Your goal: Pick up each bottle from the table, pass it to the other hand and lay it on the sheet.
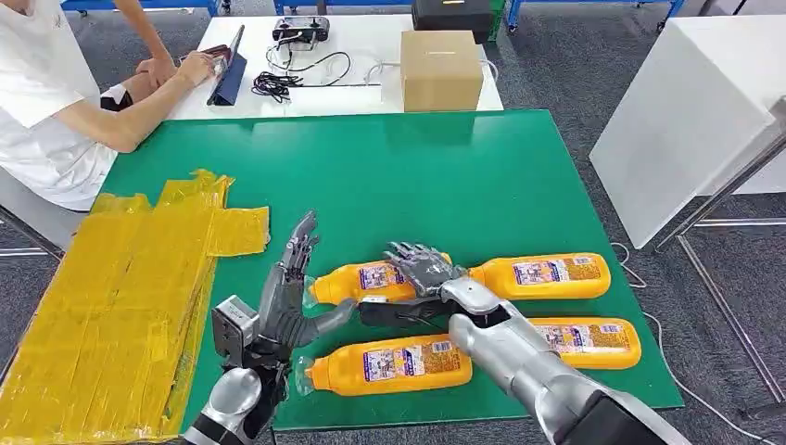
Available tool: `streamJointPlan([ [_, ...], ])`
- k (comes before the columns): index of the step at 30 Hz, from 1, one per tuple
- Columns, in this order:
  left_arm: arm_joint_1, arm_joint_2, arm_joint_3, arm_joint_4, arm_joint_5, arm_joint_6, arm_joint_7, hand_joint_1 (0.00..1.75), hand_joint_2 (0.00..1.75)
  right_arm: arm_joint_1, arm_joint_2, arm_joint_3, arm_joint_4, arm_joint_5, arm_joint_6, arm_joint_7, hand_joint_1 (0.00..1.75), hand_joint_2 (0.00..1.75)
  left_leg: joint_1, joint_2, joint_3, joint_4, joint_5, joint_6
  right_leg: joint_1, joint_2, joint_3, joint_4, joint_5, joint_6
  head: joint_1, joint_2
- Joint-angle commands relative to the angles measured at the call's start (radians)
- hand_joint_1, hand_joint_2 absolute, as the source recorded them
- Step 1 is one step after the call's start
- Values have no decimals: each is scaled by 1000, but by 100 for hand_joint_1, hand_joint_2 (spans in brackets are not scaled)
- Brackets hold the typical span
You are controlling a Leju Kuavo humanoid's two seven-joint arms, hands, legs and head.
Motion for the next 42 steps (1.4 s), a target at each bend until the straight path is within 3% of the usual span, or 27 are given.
streamJointPlan([
  [1,-18,-6,16,34,-13,2,19,0,175,-30,45,114,190,121,-8,84,162,175,0,1,4,-2,-1,0,0,0,4,-2,0,1,0,0],
  [3,-18,-9,20,37,-14,1,20,0,175,-32,52,110,199,148,-18,93,159,175,0,1,4,-2,0,0,-1,0,4,-2,0,1,0,0],
  [8,-7,-7,18,7,-24,2,19,0,175,-40,65,99,211,220,-27,141,175,175,0,1,4,-1,0,0,-1,-1,4,-1,0,1,0,0],
  [17,-5,-6,25,9,-26,4,21,0,175,-39,83,36,204,239,-94,145,175,175,0,2,6,-1,0,0,0,0,6,-1,0,1,0,0],
  [20,6,-5,30,-6,-25,6,20,0,175,-10,90,-71,141,216,-257,139,175,175,0,1,6,-1,0,0,0,0,5,-1,0,1,0,0],
  [23,23,-2,30,-32,-30,17,16,0,175,67,91,-217,-25,163,-495,72,175,175,0,2,5,-1,0,0,0,0,5,-1,0,1,0,0],
  [24,32,2,27,-42,-33,28,13,0,175,124,95,-294,-134,85,-572,-16,175,175,0,1,5,-1,0,0,0,0,5,-1,-1,1,1,0],
  [27,50,21,14,-63,-30,56,-1,0,175,255,92,-417,-359,-109,-605,-189,175,175,0,1,1,-1,0,0,0,0,2,-1,-1,1,0,0],
  [32,54,24,14,-66,-29,57,-1,0,175,270,85,-421,-375,-110,-603,-193,175,175,0,-3,0,0,-2,-1,0,-3,2,0,-2,1,0,0],
  [35,60,33,13,-85,-28,67,-8,0,175,337,106,-488,-469,-227,-651,-301,175,175,-1,-1,-1,-1,-3,-1,-1,-1,1,-1,-2,1,0,0],
  [42,62,36,16,-96,-27,70,-7,0,175,379,111,-516,-537,-282,-651,-330,175,175,-1,-1,-1,-1,-3,-1,-1,0,0,-1,-3,1,0,0],
])
